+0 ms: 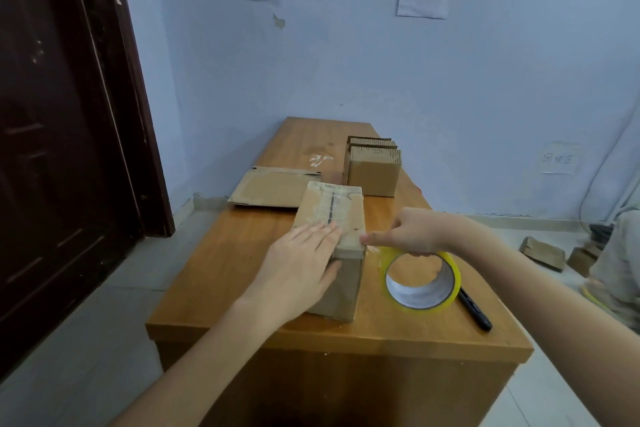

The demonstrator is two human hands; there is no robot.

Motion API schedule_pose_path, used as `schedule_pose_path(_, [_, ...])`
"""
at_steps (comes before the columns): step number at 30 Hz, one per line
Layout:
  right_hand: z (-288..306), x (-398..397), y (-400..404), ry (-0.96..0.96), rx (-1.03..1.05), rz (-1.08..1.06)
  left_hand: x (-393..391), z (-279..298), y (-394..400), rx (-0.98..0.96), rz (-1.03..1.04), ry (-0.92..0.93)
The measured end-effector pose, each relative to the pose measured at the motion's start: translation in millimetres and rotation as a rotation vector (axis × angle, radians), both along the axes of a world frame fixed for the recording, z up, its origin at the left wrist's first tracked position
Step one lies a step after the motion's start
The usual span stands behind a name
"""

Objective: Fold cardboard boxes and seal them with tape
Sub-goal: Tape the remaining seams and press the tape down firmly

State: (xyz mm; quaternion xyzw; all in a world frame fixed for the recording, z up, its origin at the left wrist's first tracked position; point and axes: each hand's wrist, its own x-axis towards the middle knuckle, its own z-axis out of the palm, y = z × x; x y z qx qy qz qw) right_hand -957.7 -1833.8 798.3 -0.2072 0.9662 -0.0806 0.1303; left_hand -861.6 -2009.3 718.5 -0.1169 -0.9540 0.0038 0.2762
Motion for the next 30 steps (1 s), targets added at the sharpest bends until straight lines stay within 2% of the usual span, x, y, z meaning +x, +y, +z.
schedule_pose_path(4, [17,6,8,0.02,-0.066,0.013,-4,-4,-2,0.006,-0.012,0.051])
schedule_pose_path(9, [27,8,5,0.026,0.042,0.052,-2,0,-1,0.017,-0.02,0.011])
schedule_pose_path(12, [38,8,0,0.076,0.058,0.059,-5,-1,-2,-0.031,-0.03,0.028])
schedule_pose_path(16, [46,8,-5,0.132,0.125,0.068,-6,-2,-4,-0.002,-0.032,0.041])
schedule_pose_path(19, [37,4,1,0.081,0.146,0.033,-1,3,0,-0.021,-0.03,-0.021])
schedule_pose_path(24, [8,-7,12,-0.052,0.075,-0.026,-2,5,3,-0.055,-0.008,-0.011])
schedule_pose_path(27, [-1,-5,12,-0.084,0.031,-0.018,-3,8,3,-0.056,0.005,-0.024])
schedule_pose_path(30, [-3,-3,10,-0.082,0.024,0.032,-2,14,3,-0.053,0.017,-0.114])
